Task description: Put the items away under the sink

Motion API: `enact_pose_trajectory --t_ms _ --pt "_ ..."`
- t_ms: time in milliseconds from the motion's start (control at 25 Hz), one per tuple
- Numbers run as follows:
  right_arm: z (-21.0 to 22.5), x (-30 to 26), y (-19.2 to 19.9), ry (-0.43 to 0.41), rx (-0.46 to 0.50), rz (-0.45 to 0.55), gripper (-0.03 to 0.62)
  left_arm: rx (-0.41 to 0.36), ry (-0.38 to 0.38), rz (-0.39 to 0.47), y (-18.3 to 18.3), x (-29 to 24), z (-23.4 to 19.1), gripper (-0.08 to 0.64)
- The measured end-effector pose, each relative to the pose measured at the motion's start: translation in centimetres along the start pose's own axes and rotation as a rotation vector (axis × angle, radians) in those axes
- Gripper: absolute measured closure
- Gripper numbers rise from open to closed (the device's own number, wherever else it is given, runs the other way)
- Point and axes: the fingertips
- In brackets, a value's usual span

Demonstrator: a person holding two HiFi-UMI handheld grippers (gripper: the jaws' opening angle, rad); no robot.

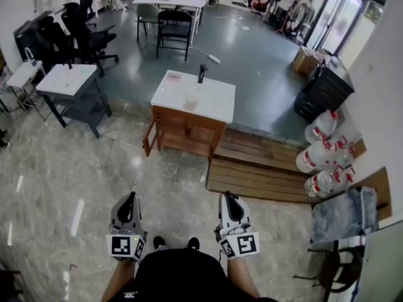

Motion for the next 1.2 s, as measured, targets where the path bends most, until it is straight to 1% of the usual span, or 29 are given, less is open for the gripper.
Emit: enact_pose_trajectory --t_ms 40,160,240,400,520,640,720,880,960,1200 --pt "-0.1 0.0 0.0 -0.002 0.000 0.000 0.532 0.001 0.001 0.001 0.0 0.1 0.0 0.554" --pt "-0.3 0.2 0.0 -0.005 0.002 0.003 0.504 0.002 0.004 0.001 0.1 0.2 0.1 0.554" --pt "-0.3 0.3 -0.1 -0.009 -0.001 0.006 0.475 0.002 0.003 0.001 0.1 0.2 0.1 0.554" --pt "-0.6 0.5 0.0 -0.019 -0.013 0.007 0.408 -0.006 -0.004 -0.006 0.4 0.6 -0.1 0.554" --pt "-1.1 0.6 0.0 -0.043 -0.030 0.010 0.341 -0.007 -0.005 -0.013 0.5 0.8 -0.3 0.554" --pt "-1.6 0.5 0.0 -0.059 -0.032 0.012 0.290 -0.003 -0.002 -0.015 0.7 0.8 -0.5 0.554" --pt "-1.8 0.5 0.1 -0.060 -0.030 0.009 0.243 0.000 -0.002 -0.014 0.7 0.9 -0.7 0.554" --pt "-1.7 0.6 0.0 -0.047 -0.031 0.006 0.187 0.005 -0.002 -0.020 0.8 1.0 -0.9 0.554" --pt "-1.6 0.6 -0.3 -0.035 -0.032 0.008 0.173 0.007 0.000 -0.023 0.8 1.1 -1.2 0.554" --pt "-2.6 0.4 -0.2 -0.006 0.001 0.000 0.169 0.009 0.016 -0.018 0.6 1.2 -2.5 0.554"
Point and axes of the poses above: the fingertips, and each gripper's own axes: x backward along the fingers, z to its right, y out of its underside, and after that the axes turned 5 degrees about y, right-handed
